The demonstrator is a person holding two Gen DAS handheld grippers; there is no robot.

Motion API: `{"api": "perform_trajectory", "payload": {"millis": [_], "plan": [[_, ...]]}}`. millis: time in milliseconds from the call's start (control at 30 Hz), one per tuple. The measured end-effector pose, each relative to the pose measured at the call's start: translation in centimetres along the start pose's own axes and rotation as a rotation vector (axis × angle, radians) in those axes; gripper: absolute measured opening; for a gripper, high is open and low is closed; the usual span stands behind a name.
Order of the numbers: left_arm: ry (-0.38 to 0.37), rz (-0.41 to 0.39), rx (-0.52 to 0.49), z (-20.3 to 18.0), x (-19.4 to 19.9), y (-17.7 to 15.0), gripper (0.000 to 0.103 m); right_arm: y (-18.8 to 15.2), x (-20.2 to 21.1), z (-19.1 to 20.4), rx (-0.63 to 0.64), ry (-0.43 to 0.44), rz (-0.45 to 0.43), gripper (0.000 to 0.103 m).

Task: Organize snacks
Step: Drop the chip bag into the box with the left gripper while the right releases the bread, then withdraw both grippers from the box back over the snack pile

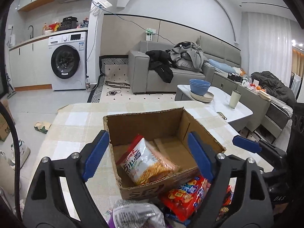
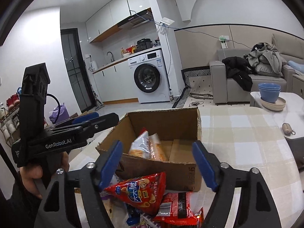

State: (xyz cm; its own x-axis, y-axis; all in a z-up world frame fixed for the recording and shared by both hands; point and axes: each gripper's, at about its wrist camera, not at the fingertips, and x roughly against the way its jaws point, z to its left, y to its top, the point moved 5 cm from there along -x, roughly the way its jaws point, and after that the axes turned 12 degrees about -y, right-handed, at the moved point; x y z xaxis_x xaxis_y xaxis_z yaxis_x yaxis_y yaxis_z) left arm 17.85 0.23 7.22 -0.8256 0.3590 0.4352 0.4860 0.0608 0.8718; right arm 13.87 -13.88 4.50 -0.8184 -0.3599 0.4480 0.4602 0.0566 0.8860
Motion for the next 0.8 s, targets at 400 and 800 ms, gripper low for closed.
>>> {"api": "perform_trajectory", "payload": {"millis": [400,800], "plan": [[0.015,0.065,0.043,1.7,2.6,-5.4,0.102,-1.7,0.8,0.1,0.033,0.006,0.049,0.102],[0.055,0.053,0.04,2.3,6.3,-8.4,0.102,-3.7,1.5,0.5,0.06,-0.009,0.086,0.102]]}}
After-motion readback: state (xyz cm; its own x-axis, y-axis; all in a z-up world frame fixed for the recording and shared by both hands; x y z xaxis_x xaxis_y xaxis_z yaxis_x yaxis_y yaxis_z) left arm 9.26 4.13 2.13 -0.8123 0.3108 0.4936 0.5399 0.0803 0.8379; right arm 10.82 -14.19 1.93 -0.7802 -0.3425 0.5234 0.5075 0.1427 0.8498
